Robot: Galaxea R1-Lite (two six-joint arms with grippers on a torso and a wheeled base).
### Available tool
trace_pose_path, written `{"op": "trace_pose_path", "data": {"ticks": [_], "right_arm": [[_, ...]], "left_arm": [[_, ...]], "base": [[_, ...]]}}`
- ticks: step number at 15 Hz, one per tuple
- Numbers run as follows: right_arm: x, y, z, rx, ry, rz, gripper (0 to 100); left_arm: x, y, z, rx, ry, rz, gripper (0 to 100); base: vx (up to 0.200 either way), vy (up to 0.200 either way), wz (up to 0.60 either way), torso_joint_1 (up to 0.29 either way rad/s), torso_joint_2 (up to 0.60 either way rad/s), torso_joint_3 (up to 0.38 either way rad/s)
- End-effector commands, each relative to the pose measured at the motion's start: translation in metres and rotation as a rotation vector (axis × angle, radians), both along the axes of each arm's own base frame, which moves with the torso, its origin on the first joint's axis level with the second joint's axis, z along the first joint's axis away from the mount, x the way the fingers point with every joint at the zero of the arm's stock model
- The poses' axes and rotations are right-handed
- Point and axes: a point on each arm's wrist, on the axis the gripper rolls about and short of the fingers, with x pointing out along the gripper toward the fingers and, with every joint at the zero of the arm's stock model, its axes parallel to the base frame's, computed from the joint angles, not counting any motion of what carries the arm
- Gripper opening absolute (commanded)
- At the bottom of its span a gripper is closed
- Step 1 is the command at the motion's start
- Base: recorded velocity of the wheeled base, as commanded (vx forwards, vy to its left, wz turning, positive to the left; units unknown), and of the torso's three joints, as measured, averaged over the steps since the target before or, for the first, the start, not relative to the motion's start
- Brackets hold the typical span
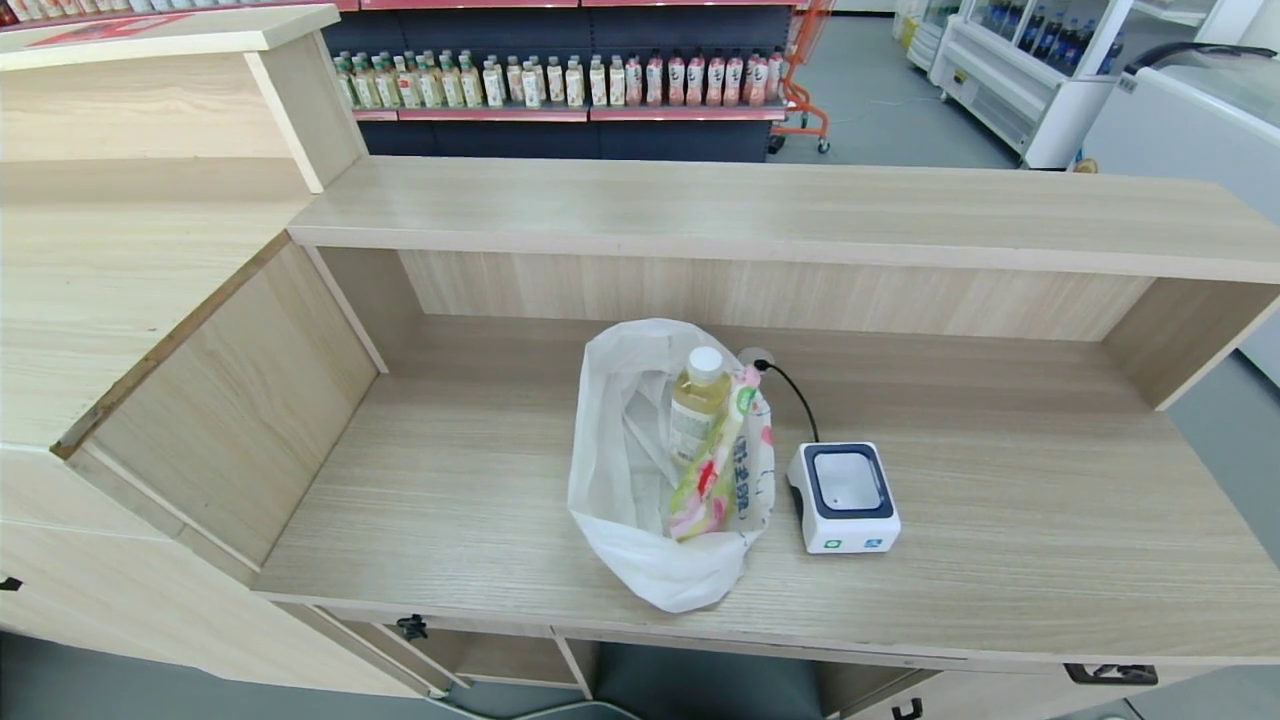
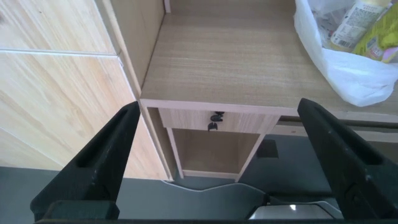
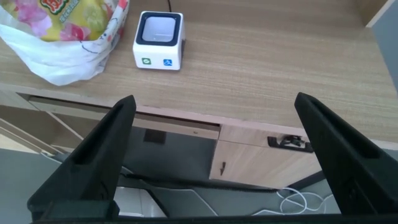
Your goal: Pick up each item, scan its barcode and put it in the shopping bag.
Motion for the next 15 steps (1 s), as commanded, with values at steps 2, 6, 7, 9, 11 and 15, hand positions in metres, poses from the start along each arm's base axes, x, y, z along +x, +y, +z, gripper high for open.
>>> {"op": "trace_pose_path", "data": {"ticks": [2,6,7,9,11,15], "right_arm": [[0.0002,0.0,0.0001,0.002,0.001,-0.001,100],[0.0002,0.0,0.0001,0.004,0.001,-0.001,100],[0.0002,0.0,0.0001,0.002,0.001,-0.001,100],[0.0001,0.0,0.0,0.004,0.003,-0.001,100],[0.0001,0.0,0.0,0.002,0.003,-0.001,100],[0.0001,0.0,0.0,0.004,0.003,-0.001,100]], "left_arm": [[0.0001,0.0,0.0001,0.0,0.001,0.0,100],[0.0001,0.0,0.0001,-0.001,0.001,0.0,100],[0.0001,0.0,0.0001,0.0,0.001,0.0,100],[0.0005,0.0,0.0002,0.0,0.006,0.0,100],[0.0003,0.0,0.0001,0.0,0.004,0.0,100],[0.0001,0.0,0.0001,-0.003,0.001,0.0,100]], "base": [[0.0,-0.2,0.0,0.005,0.0,0.002],[0.0,-0.05,0.0,0.001,0.0,0.002],[0.0,0.0,0.0,0.0,0.0,0.0],[0.1,0.0,0.0,-0.001,-0.01,0.001],[0.2,0.0,0.0,0.007,0.0,0.002],[0.0,0.0,0.0,0.0,0.0,0.0]]}}
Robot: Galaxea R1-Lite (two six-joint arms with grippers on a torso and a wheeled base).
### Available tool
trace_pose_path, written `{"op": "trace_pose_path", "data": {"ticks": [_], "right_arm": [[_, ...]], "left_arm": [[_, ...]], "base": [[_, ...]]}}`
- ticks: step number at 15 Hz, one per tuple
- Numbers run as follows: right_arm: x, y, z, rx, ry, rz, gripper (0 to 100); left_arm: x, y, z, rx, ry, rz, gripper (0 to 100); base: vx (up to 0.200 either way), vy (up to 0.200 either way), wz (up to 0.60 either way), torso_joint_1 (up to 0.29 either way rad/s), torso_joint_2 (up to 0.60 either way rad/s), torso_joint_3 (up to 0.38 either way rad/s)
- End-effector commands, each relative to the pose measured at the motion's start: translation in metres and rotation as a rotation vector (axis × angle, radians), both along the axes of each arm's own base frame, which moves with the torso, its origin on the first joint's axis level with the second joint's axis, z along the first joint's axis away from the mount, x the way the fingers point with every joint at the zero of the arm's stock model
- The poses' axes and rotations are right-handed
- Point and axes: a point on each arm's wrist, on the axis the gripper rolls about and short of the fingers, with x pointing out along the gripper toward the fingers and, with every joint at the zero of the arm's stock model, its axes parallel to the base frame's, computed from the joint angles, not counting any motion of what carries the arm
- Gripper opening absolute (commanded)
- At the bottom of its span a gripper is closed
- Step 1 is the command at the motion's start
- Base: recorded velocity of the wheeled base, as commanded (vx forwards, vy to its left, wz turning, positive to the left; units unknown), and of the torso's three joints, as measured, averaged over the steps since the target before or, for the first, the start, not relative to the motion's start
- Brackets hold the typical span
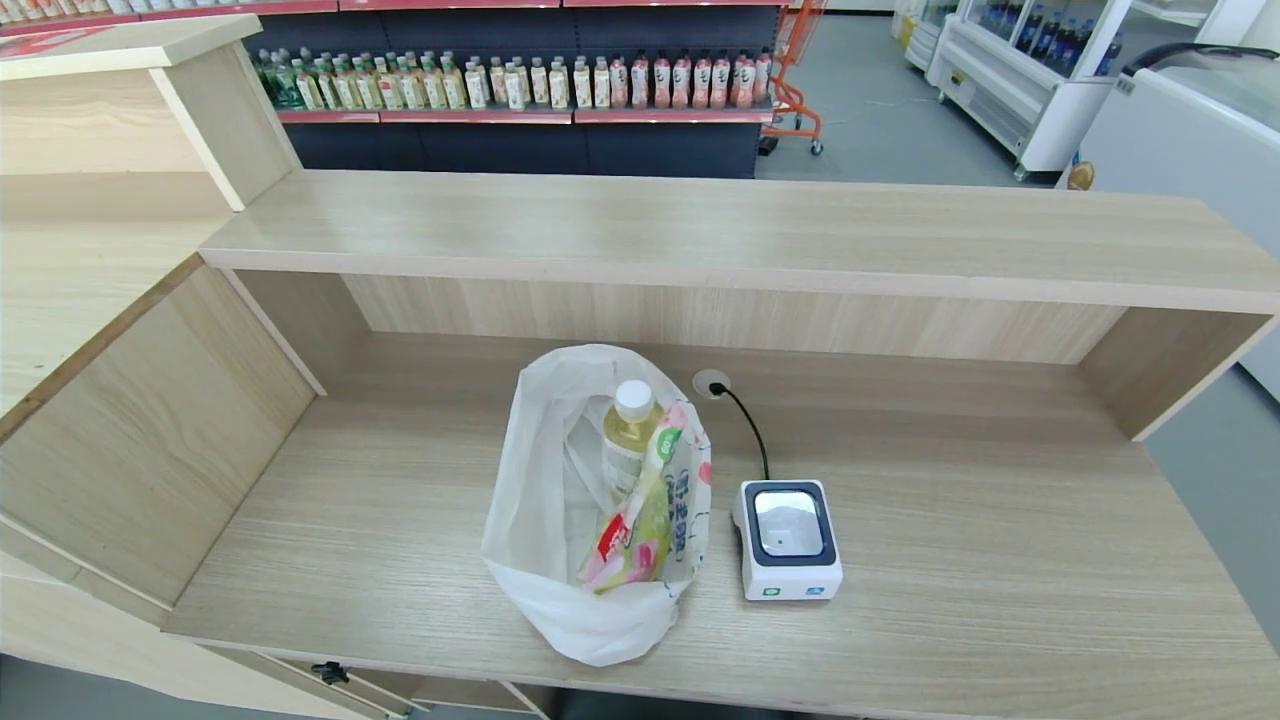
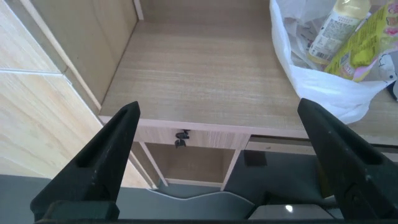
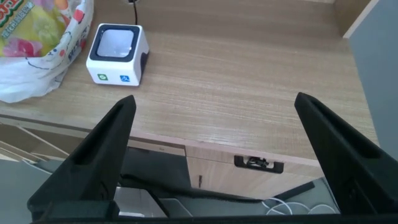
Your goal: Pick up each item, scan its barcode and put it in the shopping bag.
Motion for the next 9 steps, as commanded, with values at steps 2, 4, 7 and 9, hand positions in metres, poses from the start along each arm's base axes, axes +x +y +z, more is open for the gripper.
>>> {"op": "trace_pose_path", "data": {"ticks": [2,4,7,9], "right_arm": [[0.0001,0.0,-0.0001,-0.002,0.003,0.001,100],[0.0001,0.0,-0.0001,0.0,0.003,0.001,100],[0.0001,0.0,0.0001,0.0,0.001,0.001,100],[0.0001,0.0,-0.0001,0.0,0.003,0.001,100]], "left_arm": [[0.0,0.0,0.0,0.0,-0.001,0.0,100],[0.0,0.0,0.0,0.0,-0.001,0.0,100],[0.0,0.0,0.0,0.0,-0.001,0.0,100],[0.0,0.0,0.0,0.0,-0.001,0.0,100]], "base": [[0.0,0.0,0.0,0.0,0.0,0.0],[0.0,0.0,0.0,0.0,0.0,0.0],[0.0,0.0,0.0,0.0,0.0,0.0],[0.0,0.0,0.0,0.0,0.0,0.0]]}}
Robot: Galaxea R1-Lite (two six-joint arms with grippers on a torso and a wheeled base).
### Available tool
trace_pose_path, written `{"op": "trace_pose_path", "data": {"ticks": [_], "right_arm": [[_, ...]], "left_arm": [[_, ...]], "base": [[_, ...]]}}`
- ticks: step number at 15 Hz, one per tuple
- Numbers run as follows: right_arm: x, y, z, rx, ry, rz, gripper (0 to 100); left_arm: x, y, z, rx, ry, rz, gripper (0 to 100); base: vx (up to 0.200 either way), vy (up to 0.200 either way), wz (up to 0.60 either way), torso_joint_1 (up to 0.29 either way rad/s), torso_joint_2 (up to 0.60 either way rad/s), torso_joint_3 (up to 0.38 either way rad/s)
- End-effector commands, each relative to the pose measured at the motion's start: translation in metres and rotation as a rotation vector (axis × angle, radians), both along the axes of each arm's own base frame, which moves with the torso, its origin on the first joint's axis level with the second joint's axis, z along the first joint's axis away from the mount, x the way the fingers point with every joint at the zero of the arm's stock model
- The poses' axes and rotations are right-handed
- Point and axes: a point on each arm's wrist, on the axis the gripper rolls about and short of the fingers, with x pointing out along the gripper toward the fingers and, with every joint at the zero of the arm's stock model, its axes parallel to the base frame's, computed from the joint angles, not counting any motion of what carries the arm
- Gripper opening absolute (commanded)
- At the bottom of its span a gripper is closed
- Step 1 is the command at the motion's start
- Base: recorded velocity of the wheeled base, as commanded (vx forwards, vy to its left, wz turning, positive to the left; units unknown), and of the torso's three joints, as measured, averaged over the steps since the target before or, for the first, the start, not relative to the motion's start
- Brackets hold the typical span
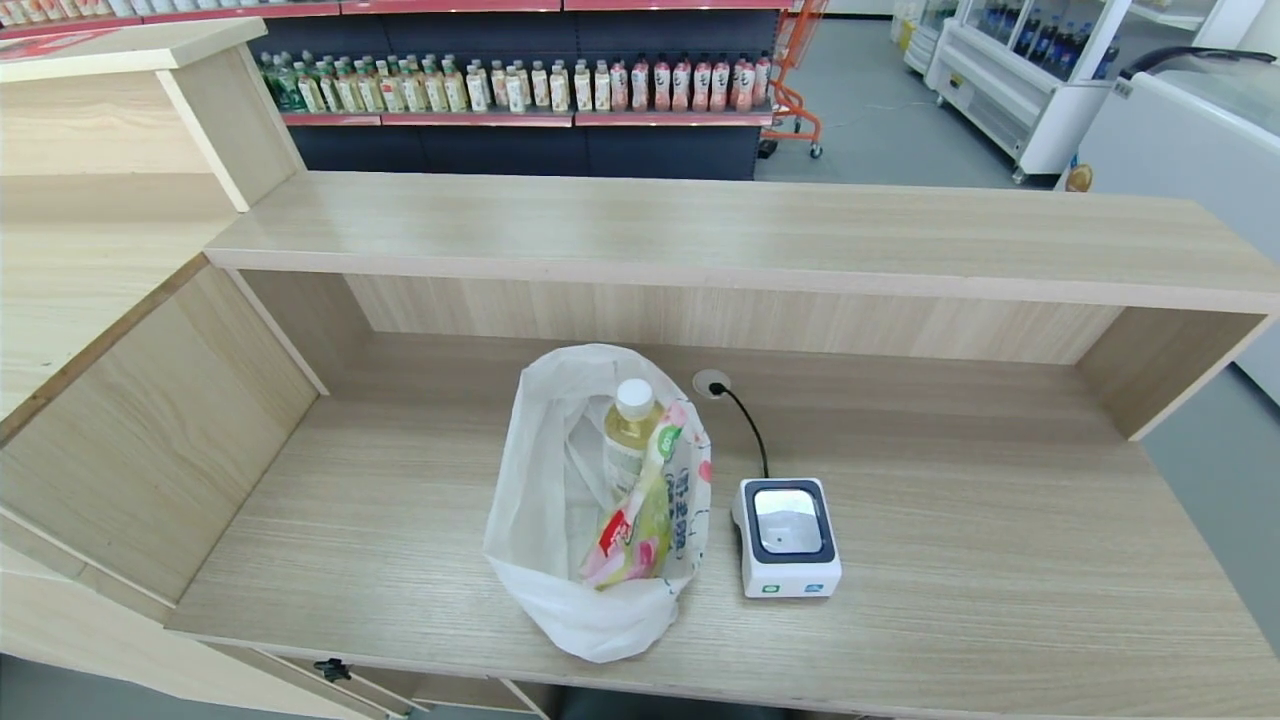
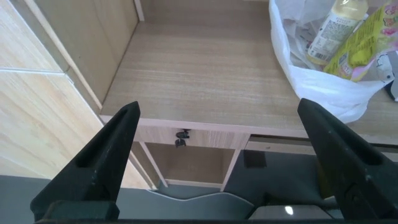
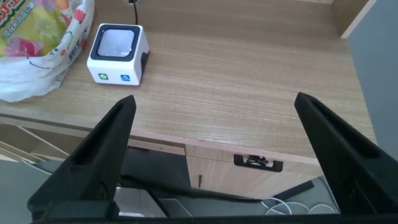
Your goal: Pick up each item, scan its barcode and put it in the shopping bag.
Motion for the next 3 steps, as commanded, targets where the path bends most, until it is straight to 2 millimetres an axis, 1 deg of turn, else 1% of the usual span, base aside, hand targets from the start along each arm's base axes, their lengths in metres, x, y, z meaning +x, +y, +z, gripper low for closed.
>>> {"op": "trace_pose_path", "data": {"ticks": [1,3], "right_arm": [[0.0001,0.0,0.0001,0.0,0.001,0.001,100],[0.0001,0.0,0.0,-0.001,0.002,0.001,100]], "left_arm": [[0.0,0.0,0.0,0.0,-0.001,0.0,100],[0.0,0.0,0.0,0.0,-0.001,0.0,100]], "base": [[0.0,0.0,0.0,0.0,0.0,0.0],[0.0,0.0,0.0,0.0,0.0,0.0]]}}
